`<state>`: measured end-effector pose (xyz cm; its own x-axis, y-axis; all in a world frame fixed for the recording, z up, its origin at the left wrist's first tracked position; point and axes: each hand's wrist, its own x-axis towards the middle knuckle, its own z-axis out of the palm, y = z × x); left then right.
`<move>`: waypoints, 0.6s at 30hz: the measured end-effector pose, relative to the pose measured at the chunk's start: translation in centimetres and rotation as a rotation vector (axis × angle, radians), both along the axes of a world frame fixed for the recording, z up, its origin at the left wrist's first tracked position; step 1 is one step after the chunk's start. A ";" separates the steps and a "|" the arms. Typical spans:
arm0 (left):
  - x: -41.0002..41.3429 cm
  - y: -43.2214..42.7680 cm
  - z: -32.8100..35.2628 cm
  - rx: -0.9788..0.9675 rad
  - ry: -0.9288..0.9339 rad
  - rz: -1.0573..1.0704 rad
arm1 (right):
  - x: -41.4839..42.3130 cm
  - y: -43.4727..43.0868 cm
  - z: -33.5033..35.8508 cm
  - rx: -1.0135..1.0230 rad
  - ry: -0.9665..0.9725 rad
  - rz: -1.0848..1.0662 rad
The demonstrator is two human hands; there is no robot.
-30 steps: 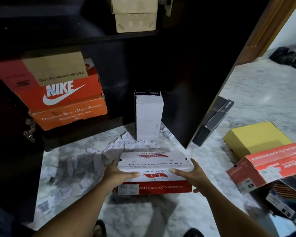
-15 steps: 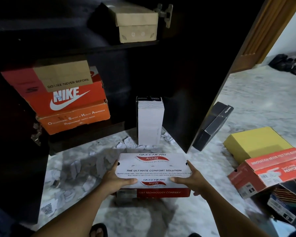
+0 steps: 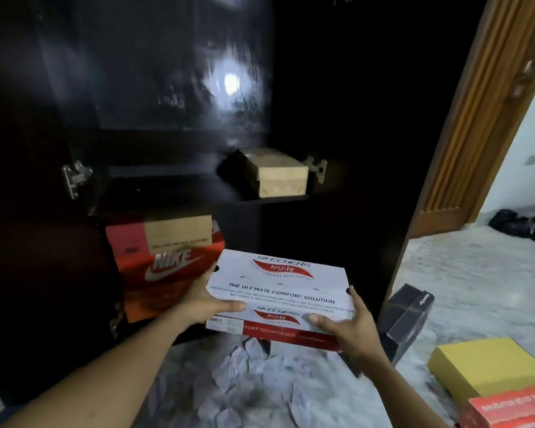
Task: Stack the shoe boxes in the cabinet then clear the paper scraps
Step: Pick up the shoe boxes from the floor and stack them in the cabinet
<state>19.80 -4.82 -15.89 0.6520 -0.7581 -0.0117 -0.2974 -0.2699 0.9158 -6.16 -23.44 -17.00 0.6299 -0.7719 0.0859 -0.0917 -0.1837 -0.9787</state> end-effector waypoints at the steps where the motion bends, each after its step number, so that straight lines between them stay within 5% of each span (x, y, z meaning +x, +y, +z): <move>1: 0.5 -0.1 1.8 -0.022 -0.029 -0.004 | 0.6 0.1 1.2 -0.024 -0.035 -0.016; 10: 4.1 -3.8 16.8 -0.245 -0.347 0.132 | 4.5 -1.4 11.2 -0.221 -0.281 -0.163; 15: 3.7 -8.6 21.1 -0.404 -0.332 0.418 | 8.2 -1.8 16.1 -0.313 -0.386 -0.295; 18: 3.4 -12.3 22.2 -0.535 -0.182 0.303 | 11.0 -1.8 17.8 -0.339 -0.393 -0.345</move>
